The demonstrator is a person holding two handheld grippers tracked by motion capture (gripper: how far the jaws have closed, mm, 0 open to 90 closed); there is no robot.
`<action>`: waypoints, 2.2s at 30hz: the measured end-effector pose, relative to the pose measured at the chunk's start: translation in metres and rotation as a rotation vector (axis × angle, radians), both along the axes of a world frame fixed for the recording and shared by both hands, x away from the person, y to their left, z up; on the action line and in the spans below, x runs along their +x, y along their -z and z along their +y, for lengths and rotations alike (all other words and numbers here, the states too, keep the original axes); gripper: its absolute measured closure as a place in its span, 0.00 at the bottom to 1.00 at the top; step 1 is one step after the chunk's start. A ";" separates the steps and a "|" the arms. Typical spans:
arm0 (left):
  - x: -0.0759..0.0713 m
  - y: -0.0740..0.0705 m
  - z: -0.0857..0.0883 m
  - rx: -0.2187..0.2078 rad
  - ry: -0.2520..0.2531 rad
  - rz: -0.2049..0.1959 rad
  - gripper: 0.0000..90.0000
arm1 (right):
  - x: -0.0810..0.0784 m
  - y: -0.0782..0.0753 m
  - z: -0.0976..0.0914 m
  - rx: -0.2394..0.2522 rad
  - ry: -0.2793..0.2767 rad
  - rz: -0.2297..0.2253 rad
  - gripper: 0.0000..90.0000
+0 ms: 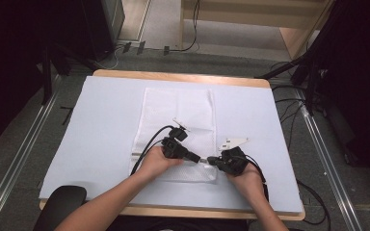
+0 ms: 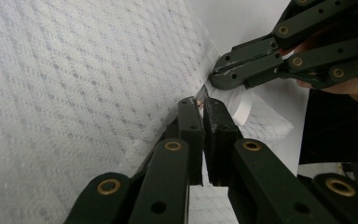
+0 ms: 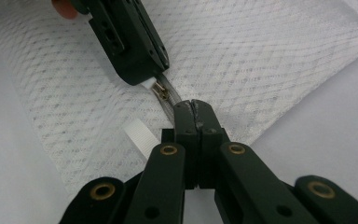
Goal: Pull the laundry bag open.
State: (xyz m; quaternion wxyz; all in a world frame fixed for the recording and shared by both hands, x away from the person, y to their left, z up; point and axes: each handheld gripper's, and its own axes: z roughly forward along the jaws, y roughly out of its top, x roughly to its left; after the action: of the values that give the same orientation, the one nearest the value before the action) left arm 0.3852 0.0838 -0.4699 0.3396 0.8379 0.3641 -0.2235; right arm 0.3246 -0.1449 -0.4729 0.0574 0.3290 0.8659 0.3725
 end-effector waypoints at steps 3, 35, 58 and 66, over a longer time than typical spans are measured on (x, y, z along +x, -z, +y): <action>0.001 -0.002 0.004 0.016 0.003 -0.007 0.98 | 0.000 0.001 0.000 0.006 -0.003 -0.002 1.00; 0.009 -0.019 0.042 0.067 0.015 -0.001 0.98 | 0.000 0.002 -0.002 0.025 0.000 -0.001 1.00; 0.007 -0.030 0.086 0.073 -0.035 0.009 0.98 | 0.000 0.002 -0.003 0.028 -0.001 0.005 1.00; 0.002 -0.034 0.121 0.076 -0.073 0.005 0.98 | 0.000 0.002 -0.003 0.025 -0.001 0.008 1.00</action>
State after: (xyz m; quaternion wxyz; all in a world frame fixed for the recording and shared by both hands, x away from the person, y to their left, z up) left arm 0.3876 0.2048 -0.4355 0.3145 0.8359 0.4034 -0.1989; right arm 0.3250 -0.1474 -0.4746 0.0496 0.3306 0.8615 0.3821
